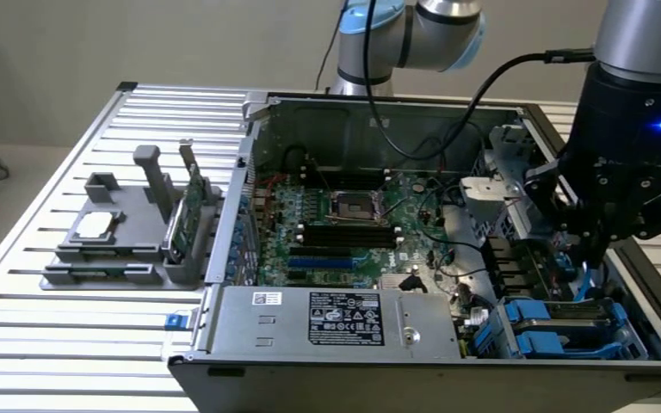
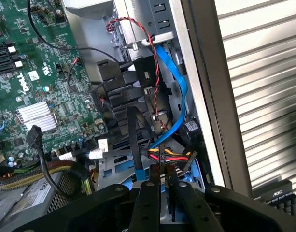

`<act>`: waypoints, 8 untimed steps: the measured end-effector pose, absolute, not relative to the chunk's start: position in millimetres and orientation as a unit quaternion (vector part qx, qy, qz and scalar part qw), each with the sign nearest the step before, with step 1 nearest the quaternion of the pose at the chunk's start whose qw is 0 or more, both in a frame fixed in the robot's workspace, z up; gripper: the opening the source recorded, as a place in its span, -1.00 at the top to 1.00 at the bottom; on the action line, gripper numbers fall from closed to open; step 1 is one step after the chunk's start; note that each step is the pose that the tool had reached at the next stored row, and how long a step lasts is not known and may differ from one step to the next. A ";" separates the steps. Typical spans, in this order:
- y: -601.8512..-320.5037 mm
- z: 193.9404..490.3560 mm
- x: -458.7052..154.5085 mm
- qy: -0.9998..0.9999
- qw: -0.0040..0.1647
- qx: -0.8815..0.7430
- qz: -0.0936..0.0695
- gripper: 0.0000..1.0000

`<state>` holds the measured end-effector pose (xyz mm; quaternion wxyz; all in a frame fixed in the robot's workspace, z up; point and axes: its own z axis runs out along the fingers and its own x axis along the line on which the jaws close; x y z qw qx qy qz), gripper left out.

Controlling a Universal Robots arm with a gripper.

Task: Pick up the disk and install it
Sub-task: 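Insert the first disk wire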

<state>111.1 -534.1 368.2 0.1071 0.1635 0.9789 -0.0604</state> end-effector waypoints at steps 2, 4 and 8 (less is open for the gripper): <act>-534.6 368.8 110.8 0.979 0.107 0.164 -0.061 0.66; -535.3 368.8 110.6 0.978 0.107 0.166 -0.062 0.66; -535.9 368.6 110.6 0.977 0.108 0.172 -0.071 0.66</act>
